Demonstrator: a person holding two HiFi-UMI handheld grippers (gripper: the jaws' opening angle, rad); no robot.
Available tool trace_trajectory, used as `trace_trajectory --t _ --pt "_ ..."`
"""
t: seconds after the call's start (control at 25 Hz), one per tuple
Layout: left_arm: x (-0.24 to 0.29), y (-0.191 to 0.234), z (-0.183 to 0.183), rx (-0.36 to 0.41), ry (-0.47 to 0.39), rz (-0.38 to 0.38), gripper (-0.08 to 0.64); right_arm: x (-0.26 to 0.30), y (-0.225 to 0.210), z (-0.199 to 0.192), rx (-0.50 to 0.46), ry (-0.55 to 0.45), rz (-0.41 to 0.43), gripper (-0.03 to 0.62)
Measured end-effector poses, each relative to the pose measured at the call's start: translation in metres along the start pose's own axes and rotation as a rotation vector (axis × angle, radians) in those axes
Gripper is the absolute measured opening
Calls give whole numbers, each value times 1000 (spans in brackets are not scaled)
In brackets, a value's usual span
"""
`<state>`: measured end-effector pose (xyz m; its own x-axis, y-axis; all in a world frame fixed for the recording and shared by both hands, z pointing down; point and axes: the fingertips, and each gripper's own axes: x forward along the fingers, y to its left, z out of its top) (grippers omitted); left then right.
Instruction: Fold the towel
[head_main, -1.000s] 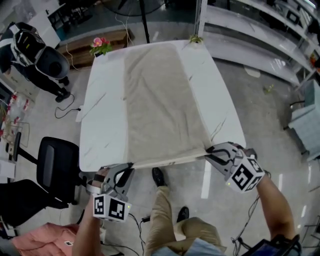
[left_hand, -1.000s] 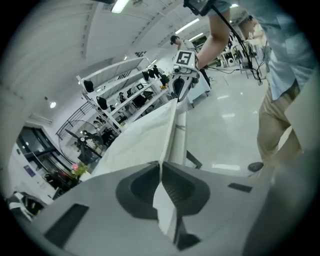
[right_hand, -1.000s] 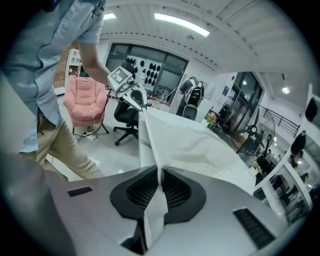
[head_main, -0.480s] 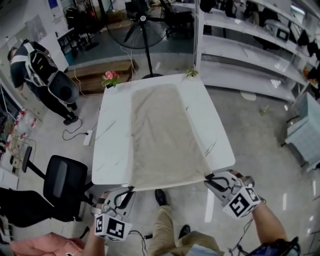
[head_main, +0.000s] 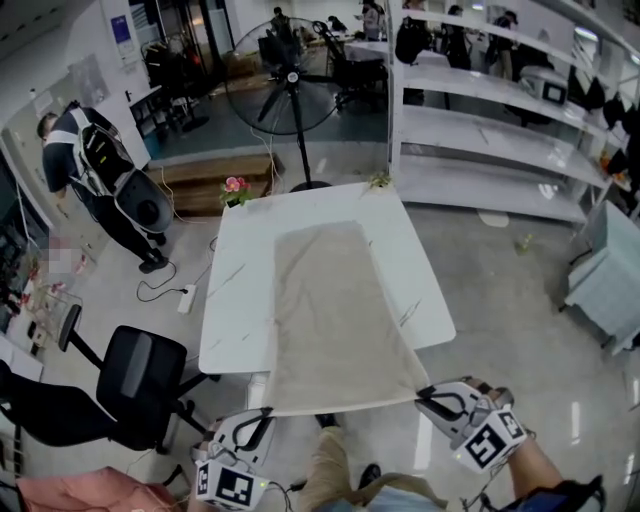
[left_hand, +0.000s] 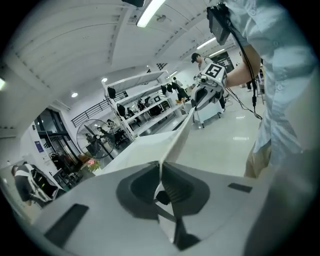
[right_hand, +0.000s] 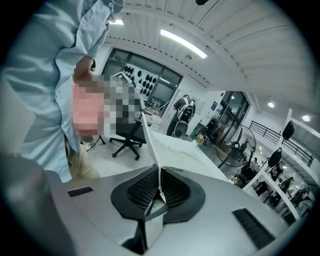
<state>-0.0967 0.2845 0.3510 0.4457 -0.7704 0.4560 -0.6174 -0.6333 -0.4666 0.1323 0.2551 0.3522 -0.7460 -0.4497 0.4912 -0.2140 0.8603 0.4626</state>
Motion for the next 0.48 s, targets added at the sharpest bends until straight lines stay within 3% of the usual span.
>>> trace_trajectory --t 0.32,0.48 --pt "-27 -18 6 -67 49 5 20 -39 29 15 37 -3 32 29" --pt "-34 -9 15 -121 63 -11 21 -41 17 25 44 -22 31 29"
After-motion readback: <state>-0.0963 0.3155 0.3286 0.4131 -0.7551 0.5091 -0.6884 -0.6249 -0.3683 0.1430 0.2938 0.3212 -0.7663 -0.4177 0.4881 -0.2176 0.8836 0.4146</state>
